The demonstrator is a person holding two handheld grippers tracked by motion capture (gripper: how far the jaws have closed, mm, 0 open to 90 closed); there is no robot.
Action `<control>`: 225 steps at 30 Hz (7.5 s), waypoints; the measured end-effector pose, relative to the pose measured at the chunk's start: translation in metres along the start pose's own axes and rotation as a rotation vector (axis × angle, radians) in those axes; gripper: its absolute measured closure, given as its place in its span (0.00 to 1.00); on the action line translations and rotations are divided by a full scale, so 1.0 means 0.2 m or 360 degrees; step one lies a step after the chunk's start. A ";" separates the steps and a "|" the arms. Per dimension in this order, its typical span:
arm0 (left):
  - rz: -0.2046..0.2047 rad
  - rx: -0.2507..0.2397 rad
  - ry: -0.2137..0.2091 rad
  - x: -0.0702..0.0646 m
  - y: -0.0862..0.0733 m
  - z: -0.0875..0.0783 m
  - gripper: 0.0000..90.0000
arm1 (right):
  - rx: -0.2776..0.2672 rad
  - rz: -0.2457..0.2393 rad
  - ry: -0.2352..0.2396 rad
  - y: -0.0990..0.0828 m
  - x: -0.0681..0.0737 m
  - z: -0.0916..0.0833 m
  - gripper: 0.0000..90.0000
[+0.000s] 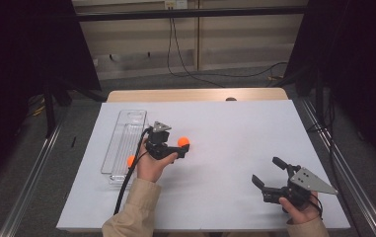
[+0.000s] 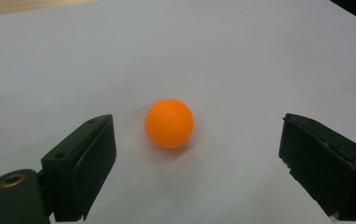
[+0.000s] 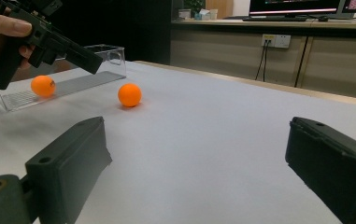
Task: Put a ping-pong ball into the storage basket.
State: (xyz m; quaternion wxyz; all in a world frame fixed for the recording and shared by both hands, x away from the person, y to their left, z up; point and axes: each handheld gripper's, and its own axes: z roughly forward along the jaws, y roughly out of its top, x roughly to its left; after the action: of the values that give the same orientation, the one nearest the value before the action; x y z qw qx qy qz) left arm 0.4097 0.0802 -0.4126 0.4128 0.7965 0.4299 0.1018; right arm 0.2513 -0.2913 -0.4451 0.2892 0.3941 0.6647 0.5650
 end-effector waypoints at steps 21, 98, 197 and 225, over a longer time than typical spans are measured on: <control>0.0002 -0.0013 0.0037 0.01 0.01 0.06 0.12 | 0.0000 0.0001 0.0000 0.00 0.00 0.00 0.05; 0.0054 0.0050 0.0084 0.01 0.00 0.25 0.13 | -0.0001 0.0004 0.0002 0.00 0.00 0.00 0.05; 0.0089 0.0138 0.0107 0.03 -0.03 0.34 0.46 | 0.0004 0.0007 0.0006 0.00 0.00 0.00 0.05; 0.0104 0.0175 0.0113 0.04 -0.04 0.35 0.52 | 0.0004 0.0009 0.0005 0.00 0.00 0.00 0.05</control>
State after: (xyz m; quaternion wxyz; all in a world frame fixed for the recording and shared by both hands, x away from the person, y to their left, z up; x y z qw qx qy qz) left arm 0.4459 0.0490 -0.4651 0.3496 0.8274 0.4231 0.1196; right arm 0.2517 -0.2906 -0.4460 0.2861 0.3954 0.6647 0.5656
